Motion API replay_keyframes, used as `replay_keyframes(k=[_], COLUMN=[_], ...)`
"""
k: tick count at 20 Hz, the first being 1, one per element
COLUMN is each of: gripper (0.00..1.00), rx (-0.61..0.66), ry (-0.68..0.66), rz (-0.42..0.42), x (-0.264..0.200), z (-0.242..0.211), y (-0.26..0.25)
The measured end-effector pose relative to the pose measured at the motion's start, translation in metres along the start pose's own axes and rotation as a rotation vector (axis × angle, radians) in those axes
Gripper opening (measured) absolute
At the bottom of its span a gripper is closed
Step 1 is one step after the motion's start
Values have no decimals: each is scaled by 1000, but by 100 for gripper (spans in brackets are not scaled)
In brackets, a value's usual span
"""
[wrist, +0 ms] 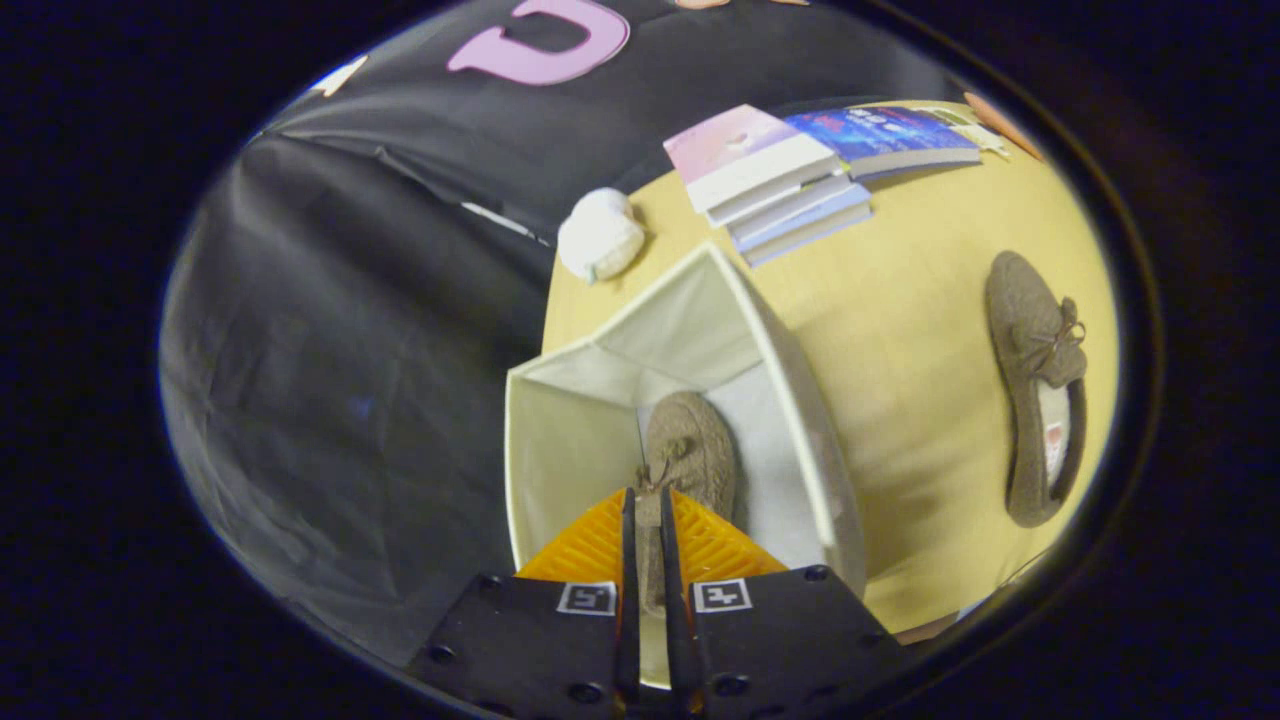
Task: Open the storage box then place both shoes into the box .Put the left shoe in first, then the right shoe, with the right side of both shoes facing outward in a uniform manner.
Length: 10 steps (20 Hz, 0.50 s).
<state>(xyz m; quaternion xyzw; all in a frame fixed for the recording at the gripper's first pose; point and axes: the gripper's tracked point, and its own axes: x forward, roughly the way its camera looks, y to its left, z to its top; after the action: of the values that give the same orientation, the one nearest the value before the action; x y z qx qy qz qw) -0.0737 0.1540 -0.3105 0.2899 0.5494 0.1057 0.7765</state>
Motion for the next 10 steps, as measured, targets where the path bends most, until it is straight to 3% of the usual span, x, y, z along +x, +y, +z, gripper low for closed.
replay_keyframes(k=[5,10], gripper=[14,14], rx=[78,155], ry=[-182,-295], rz=[-11,-141], x=[-56,-98], z=[71,108], y=[-30,-115])
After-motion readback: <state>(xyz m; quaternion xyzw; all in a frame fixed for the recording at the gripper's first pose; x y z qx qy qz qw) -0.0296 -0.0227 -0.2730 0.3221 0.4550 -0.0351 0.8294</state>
